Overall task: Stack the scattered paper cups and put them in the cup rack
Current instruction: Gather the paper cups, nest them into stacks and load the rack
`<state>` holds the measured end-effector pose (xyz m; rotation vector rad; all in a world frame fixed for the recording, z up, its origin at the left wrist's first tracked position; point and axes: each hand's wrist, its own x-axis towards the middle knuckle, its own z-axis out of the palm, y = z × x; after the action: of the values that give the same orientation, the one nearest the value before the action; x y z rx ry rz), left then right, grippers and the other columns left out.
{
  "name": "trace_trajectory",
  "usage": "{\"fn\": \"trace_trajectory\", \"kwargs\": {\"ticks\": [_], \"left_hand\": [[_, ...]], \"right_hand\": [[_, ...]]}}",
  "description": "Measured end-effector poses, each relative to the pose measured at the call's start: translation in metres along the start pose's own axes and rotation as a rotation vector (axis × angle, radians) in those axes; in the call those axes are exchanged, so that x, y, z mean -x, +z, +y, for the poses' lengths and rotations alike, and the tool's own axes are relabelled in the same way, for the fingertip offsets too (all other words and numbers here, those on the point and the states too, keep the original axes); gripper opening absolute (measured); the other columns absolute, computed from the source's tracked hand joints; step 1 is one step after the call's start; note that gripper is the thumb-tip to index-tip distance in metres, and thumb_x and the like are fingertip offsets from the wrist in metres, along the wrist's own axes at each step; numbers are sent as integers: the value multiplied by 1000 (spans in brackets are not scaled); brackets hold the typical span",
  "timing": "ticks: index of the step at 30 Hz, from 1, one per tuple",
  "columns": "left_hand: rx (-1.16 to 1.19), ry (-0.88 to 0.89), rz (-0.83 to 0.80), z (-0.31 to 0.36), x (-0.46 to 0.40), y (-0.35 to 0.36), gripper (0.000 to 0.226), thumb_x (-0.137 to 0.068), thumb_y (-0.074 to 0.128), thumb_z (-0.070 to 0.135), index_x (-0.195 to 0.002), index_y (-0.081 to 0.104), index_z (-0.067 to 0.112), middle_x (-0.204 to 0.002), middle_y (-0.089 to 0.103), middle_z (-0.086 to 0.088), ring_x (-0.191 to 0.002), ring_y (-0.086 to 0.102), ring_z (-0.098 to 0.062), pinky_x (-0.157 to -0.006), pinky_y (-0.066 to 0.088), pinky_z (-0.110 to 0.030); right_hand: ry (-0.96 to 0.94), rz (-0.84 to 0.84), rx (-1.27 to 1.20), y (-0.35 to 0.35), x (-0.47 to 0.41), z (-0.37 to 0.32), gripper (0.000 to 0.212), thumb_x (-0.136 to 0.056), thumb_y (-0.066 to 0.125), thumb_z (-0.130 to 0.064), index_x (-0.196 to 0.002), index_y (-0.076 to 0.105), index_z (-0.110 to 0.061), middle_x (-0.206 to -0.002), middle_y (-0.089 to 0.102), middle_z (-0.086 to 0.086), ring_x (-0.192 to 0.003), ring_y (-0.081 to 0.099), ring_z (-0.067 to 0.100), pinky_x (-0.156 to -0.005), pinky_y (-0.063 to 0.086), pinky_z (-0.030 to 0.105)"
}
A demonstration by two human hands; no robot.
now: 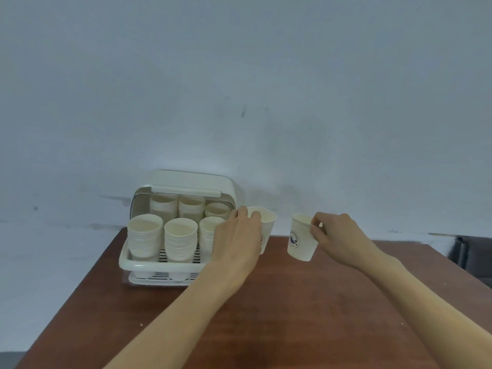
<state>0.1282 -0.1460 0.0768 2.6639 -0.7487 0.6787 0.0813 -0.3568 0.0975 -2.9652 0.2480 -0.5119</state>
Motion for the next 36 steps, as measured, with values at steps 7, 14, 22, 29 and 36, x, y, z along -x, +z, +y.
{"fn": "trace_trajectory", "kwargs": {"ticks": [7,14,22,29,36], "left_hand": [[60,-91,81,-37,45,-30,10,-88,60,21,-95,63,15,-93,59,-4,-85,60,-23,-50,30,-30],[25,-232,133,-90,70,-36,22,-101,36,26,-110,54,20,-109,52,0,-102,51,-19,-63,34,-30],[-1,-312,78,-129,85,-38,23,-101,33,29,-111,52,23,-107,51,4,-100,51,-15,-63,36,-27],[-19,-330,55,-146,88,-36,22,-101,33,29,-109,53,22,-106,52,4,-95,50,-15,-63,35,-27],[-33,-364,106,-161,75,-41,22,-101,35,28,-104,55,19,-102,52,1,-90,52,-18,-62,34,-27]], "right_hand": [[-76,42,-130,16,-6,-60,14,-91,52,-23,-80,60,-26,-59,57,-9,-58,53,15,-54,41,30],[-167,99,-226,26,-20,-128,14,-88,59,-24,-89,74,-24,-70,68,-7,-68,61,15,-67,47,30],[-287,220,-215,45,-54,-193,22,-93,55,-25,-105,72,-20,-88,70,3,-84,63,24,-75,48,35],[-286,66,-105,74,-70,-216,22,-93,51,-22,-95,72,-16,-88,71,1,-85,62,22,-71,46,31],[-300,-98,-3,101,-69,-216,22,-93,50,-24,-88,69,-14,-88,65,4,-82,62,24,-72,54,42]]}}
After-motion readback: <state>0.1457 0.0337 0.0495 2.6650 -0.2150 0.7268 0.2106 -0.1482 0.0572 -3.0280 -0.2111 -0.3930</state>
